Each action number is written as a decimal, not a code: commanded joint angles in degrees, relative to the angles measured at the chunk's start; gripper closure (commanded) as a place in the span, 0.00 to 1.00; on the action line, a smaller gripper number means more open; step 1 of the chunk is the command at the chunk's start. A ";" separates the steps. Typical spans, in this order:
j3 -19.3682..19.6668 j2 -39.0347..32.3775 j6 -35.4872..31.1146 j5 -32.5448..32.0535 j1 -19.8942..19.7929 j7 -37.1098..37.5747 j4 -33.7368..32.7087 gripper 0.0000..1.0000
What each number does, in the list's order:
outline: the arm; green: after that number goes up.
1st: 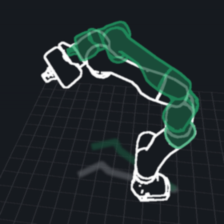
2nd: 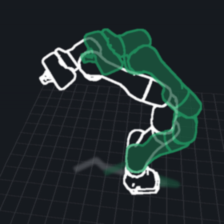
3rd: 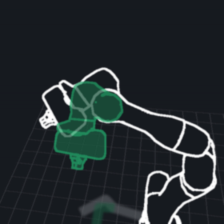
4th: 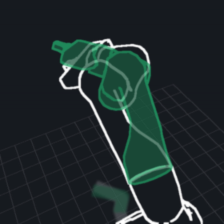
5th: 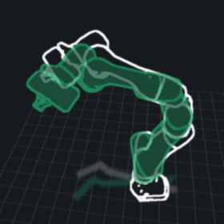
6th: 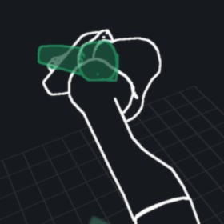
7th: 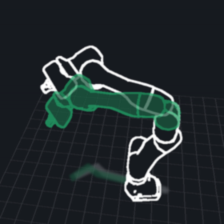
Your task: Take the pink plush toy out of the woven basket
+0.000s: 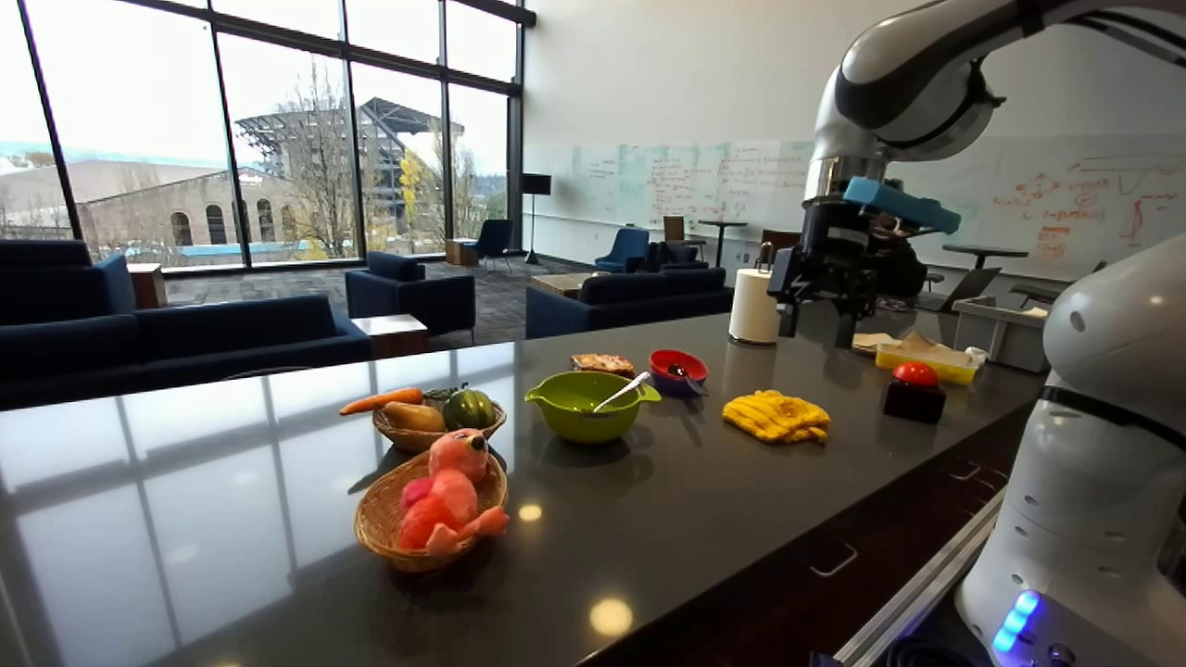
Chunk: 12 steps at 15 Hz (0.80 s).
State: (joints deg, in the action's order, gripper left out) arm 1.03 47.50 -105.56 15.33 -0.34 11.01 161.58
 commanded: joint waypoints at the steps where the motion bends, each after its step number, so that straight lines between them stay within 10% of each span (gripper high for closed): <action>1: -1.00 -1.00 -0.18 1.15 -0.25 -0.46 -0.55 0.00; 12: -9.07 -15.68 -13.58 4.26 6.57 -0.30 -5.75 0.00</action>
State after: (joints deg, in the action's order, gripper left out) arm -6.52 38.34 -115.08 18.72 4.53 10.76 158.94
